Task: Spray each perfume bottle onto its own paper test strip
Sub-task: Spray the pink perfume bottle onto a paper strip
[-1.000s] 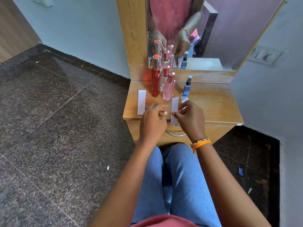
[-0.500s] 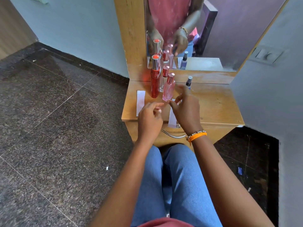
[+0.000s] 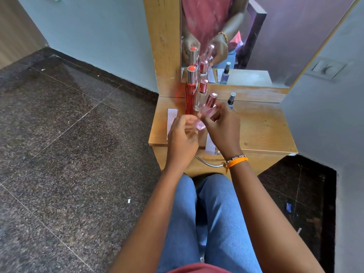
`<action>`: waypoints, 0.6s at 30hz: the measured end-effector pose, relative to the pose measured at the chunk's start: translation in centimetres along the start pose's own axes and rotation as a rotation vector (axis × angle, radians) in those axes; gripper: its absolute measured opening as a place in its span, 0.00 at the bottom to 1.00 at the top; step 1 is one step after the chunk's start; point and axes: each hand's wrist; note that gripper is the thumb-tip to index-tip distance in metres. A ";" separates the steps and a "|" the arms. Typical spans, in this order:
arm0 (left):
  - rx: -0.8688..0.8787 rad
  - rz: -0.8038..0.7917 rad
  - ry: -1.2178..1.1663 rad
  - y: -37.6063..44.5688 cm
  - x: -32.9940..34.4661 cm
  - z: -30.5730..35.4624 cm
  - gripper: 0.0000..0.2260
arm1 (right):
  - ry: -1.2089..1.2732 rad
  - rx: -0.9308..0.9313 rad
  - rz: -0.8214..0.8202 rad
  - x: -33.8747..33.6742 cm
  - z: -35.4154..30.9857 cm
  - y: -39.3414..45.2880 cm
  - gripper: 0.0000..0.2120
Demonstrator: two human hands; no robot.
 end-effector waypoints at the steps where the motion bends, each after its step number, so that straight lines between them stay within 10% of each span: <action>1: -0.011 -0.024 -0.035 0.0 0.1 0.2 0.16 | 0.013 0.007 0.001 -0.5 0.0 -0.4 0.18; 11: 0.136 -0.127 0.051 -0.7 1.6 1.8 0.12 | 0.260 0.043 -0.016 -4.8 -0.9 -1.9 0.24; 18: 0.144 -0.172 0.038 -1.5 2.3 2.0 0.10 | 0.924 0.293 -0.040 -6.1 -2.8 -1.4 0.05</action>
Point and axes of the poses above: each hand's wrist, its own y-axis towards the middle knuckle, its own x-axis out of the palm, z = x × y, and after that the axes turned 13 degrees about -y, right-handed
